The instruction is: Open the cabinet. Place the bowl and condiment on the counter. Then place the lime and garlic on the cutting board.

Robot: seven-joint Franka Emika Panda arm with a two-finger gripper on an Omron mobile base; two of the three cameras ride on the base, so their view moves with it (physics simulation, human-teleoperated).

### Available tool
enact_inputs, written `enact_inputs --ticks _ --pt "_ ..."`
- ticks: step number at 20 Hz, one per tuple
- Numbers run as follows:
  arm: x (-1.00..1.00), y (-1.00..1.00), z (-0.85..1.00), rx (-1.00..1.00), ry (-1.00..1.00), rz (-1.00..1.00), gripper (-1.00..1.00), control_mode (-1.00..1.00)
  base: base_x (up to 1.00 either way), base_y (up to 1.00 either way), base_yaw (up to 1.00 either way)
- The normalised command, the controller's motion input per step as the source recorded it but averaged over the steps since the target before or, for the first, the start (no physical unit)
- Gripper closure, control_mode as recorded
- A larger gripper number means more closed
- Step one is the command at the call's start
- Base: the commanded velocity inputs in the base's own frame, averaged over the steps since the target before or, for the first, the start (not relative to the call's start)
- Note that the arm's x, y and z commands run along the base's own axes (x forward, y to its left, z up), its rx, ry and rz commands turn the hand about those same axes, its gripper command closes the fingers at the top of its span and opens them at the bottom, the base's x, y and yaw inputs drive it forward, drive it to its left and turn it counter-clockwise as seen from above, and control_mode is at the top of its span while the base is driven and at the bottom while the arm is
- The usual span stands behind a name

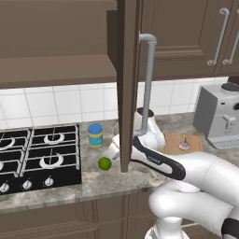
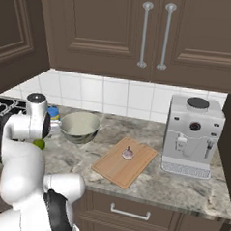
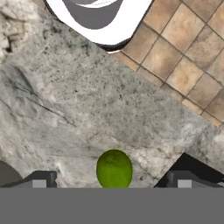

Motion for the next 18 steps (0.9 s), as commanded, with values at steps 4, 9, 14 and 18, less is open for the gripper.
enact_inputs --ticks 4,9,14,18 --pt "0.22 0.38 -0.18 0.00 0.02 0.00 -1.00 -1.00 0.00 0.00 0.00" --pt "0.13 0.29 -0.25 0.00 0.00 0.00 -1.00 -1.00 0.00 0.00 0.00" --pt "0.03 0.08 -0.34 0.00 0.00 0.00 -1.00 -1.00 0.00 0.00 0.00" --pt "0.02 0.13 -0.25 0.00 0.00 0.00 -1.00 -1.00 0.00 0.00 0.00"
